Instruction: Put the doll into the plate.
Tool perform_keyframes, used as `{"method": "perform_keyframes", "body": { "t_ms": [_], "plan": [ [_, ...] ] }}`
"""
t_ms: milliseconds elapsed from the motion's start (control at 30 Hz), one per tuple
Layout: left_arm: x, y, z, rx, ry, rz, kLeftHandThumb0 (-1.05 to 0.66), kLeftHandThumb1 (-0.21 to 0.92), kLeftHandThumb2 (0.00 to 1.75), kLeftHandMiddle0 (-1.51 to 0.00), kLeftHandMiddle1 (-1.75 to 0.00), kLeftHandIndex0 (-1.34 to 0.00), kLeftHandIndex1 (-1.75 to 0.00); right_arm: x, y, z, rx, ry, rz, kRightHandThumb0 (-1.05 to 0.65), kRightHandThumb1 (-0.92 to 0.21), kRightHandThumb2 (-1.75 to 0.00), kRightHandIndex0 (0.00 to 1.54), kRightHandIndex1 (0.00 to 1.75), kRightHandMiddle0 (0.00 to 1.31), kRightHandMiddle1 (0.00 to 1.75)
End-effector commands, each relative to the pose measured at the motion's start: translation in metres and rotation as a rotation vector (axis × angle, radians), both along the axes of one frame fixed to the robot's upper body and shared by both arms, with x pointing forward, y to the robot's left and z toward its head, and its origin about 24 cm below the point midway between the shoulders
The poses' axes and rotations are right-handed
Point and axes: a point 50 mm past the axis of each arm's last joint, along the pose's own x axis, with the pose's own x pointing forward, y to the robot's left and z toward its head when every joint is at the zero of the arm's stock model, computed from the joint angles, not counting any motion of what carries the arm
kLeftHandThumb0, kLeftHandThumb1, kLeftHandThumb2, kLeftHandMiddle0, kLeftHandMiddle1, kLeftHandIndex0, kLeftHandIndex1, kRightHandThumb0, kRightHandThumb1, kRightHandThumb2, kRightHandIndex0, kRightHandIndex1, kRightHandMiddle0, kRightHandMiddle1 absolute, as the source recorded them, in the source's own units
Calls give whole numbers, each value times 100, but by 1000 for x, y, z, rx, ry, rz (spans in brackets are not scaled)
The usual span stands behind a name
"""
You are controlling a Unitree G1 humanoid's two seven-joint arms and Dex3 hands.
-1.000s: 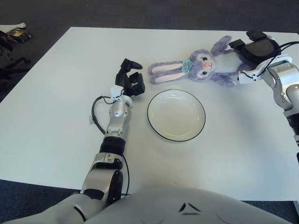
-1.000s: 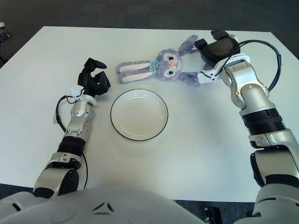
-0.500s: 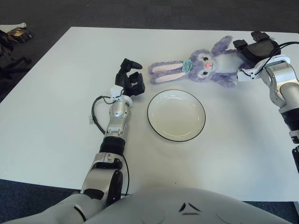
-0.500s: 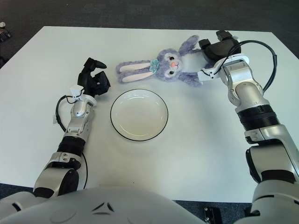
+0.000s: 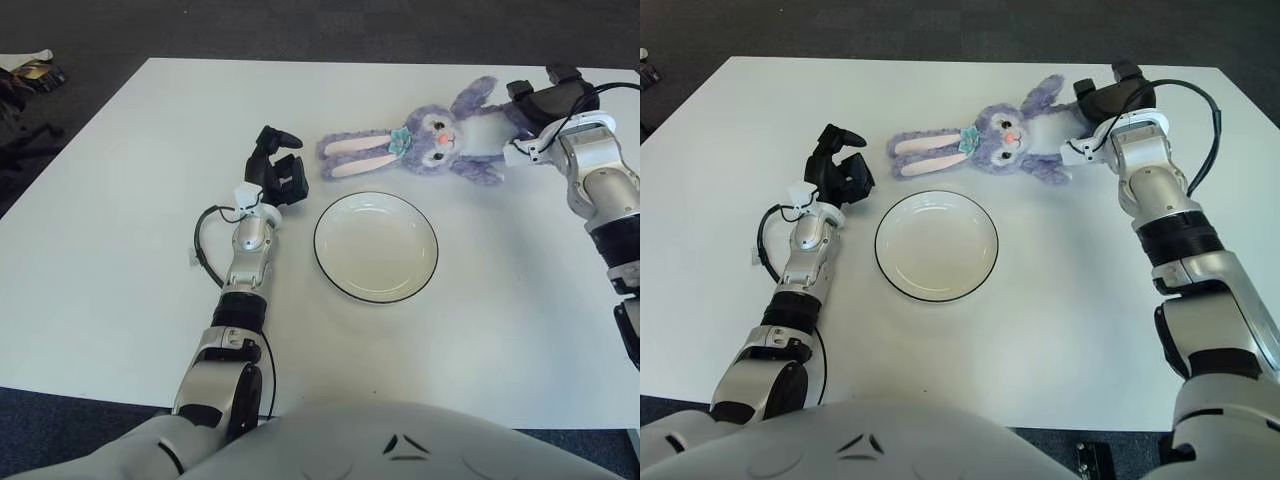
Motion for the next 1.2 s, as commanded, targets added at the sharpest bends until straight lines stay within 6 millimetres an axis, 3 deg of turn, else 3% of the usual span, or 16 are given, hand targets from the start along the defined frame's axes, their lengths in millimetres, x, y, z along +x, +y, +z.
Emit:
{"method": "perform_keyframes", "body": {
  "t_ms": [0, 633, 1000, 1167],
  "plan": [
    [-13, 11, -30, 12, 121, 40, -42, 52, 106, -100, -175, -45, -175, 4, 1, -1, 5, -10, -4, -89, -87, -31, 0, 0, 0, 17],
    [-12, 12, -30, 2, 129, 64, -42, 51, 107, -102, -175, -46, -175, 16, -7, -19, 78, 75, -115, -86, -81, -32, 0, 0, 0, 1],
    [-12, 12, -29, 2, 124, 72, -42, 50, 109, -102, -175, -47, -175, 20, -8, -26, 179, 116, -152, -78, -55, -65, 0, 0, 0, 4],
    [-12, 11, -29, -4, 125, 71, -43, 50, 109, -102, -175, -47, -175, 22, -11, -32, 199, 121, -135, -74, -49, -71, 2, 1, 0, 10]
  ]
}}
